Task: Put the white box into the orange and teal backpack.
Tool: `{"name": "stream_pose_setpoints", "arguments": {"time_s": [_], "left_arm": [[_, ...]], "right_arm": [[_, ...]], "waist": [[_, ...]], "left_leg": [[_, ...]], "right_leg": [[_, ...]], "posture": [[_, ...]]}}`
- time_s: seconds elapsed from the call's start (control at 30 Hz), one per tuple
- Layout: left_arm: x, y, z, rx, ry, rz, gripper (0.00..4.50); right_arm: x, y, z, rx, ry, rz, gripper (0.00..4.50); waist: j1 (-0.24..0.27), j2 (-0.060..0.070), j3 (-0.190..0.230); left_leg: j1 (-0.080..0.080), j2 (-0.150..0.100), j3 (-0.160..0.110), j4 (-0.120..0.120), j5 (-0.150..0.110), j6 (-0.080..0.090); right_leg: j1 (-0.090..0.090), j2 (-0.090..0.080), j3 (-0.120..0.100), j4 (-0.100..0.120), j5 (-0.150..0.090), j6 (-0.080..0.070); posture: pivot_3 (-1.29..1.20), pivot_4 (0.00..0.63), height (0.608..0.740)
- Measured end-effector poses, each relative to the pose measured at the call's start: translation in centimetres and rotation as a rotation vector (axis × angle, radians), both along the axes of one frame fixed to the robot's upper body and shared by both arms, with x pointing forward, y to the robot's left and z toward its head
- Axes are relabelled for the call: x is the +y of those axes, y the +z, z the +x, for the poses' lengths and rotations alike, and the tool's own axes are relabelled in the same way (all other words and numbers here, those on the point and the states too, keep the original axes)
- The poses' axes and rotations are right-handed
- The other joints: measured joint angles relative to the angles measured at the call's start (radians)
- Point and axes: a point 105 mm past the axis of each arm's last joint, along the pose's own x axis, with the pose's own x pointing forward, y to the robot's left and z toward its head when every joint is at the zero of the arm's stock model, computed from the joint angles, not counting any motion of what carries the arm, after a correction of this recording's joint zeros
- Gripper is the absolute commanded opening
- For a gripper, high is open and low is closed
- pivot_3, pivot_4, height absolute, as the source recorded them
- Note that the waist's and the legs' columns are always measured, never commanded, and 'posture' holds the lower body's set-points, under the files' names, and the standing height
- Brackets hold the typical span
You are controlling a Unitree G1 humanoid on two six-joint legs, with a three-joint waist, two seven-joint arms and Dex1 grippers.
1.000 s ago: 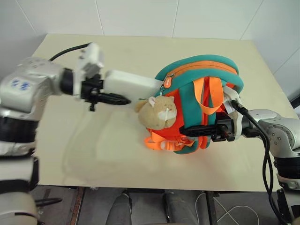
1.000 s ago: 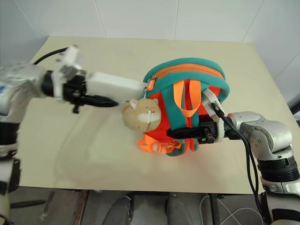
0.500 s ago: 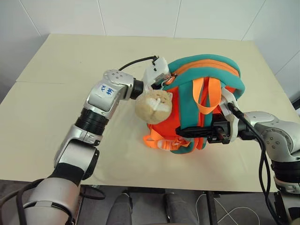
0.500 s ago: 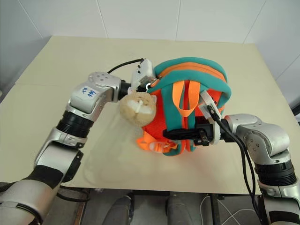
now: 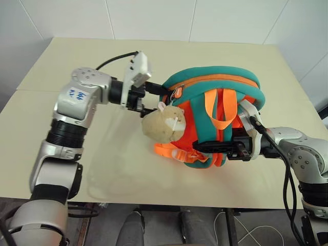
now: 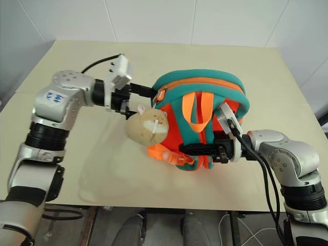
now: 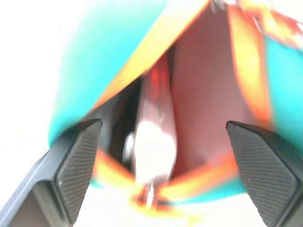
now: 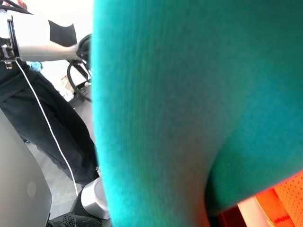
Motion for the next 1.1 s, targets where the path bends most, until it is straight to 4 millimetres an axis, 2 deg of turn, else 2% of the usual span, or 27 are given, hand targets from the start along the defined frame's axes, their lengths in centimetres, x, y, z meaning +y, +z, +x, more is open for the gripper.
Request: {"name": "stream_pose_setpoints", "arguments": {"time_s": [0.07,0.17,0.3,0.37,0.47,0.63,0.9,1.1], "left_arm": [[2.0,-0.6,-0.3,0.019,0.016,0.049,4.45],[2.9,-0.9,-0.5,0.025,0.016,0.060,4.45],[5.3,-1.2,-1.0,0.045,0.072,0.026,4.45],[5.6,-1.4,-1.7,0.059,0.078,0.007,4.45],[5.1,-1.2,-2.8,0.051,0.057,-0.045,4.45],[3.6,1.3,-4.9,-0.017,-0.008,-0.169,4.45],[1.7,0.5,-7.9,0.036,-0.093,-0.177,4.45],[0.4,0.0,-6.8,-0.039,-0.026,-0.202,4.45]], "right_arm": [[0.0,0.0,0.1,-0.001,-0.003,0.000,0.00],[0.0,0.0,0.1,-0.003,-0.006,0.000,0.00],[-0.1,0.0,0.2,-0.011,-0.011,-0.001,0.00],[-0.1,-0.1,0.4,-0.010,-0.016,0.000,0.00],[-0.2,-0.2,0.5,-0.009,-0.021,-0.002,0.00],[0.0,-0.5,0.8,-0.010,-0.017,-0.007,0.00],[0.0,-0.8,0.9,0.001,-0.010,-0.014,0.00],[0.1,-0.7,1.0,0.000,-0.007,-0.012,0.00]], "waist": [[0.000,0.000,0.000],[0.005,0.000,0.000],[0.005,0.000,0.000],[0.005,0.000,0.000],[0.008,0.000,0.000],[0.008,0.000,0.000],[0.002,0.000,0.000],[0.007,0.000,0.000]], "left_leg": [[0.000,0.000,0.000,0.000,0.000,0.000],[0.000,0.000,0.000,0.000,0.000,0.000],[0.000,0.001,0.000,0.000,0.000,0.000],[0.000,0.001,0.000,0.000,0.000,0.000],[0.000,0.001,0.000,0.001,0.000,0.000],[0.000,0.001,-0.001,0.002,0.000,0.000],[0.001,0.001,0.000,0.001,0.000,0.000],[0.002,0.000,0.000,0.002,0.000,0.000]], "right_leg": [[0.000,0.000,0.000,0.000,0.000,0.000],[0.000,0.000,0.000,0.000,0.000,0.000],[0.000,0.000,0.000,0.000,0.000,0.000],[0.000,0.000,0.000,0.000,0.000,0.000],[0.000,0.000,0.000,0.001,0.000,0.000],[0.001,0.000,0.000,0.002,0.000,0.000],[0.001,0.000,0.000,0.002,0.000,0.000],[0.002,0.000,0.000,0.002,0.000,0.000]], "posture": [[0.00,0.150,0.740],[0.00,0.150,0.740],[0.00,0.150,0.740],[0.00,0.150,0.740],[0.00,0.150,0.740],[0.00,0.150,0.740],[0.00,0.150,0.740],[0.00,0.150,0.740]]}}
